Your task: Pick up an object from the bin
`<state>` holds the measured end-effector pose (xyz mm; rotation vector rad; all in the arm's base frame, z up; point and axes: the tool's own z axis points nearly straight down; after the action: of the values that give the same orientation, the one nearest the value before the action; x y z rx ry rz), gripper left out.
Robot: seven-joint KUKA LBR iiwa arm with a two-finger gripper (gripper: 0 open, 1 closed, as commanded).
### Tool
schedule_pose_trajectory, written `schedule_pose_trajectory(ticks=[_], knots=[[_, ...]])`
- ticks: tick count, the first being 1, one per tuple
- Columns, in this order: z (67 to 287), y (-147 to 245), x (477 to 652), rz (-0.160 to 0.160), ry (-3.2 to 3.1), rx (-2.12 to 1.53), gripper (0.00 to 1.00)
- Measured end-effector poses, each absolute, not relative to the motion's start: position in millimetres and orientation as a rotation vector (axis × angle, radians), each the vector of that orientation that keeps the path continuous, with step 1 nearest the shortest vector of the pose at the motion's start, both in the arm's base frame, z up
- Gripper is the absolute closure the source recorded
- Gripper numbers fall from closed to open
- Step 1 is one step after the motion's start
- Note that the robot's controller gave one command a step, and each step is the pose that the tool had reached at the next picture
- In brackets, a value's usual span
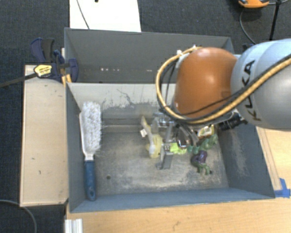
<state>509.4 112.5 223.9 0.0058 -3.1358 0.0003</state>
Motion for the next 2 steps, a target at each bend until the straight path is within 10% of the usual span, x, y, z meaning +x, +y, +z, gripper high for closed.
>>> schedule_pose_trajectory(ticks=[1, 2], knots=[[228, 112, 510.9, -0.002, -3.144, -0.001, 0.0], [157, 85, 533.6, -0.003, -3.15, 0.0, 0.0]])
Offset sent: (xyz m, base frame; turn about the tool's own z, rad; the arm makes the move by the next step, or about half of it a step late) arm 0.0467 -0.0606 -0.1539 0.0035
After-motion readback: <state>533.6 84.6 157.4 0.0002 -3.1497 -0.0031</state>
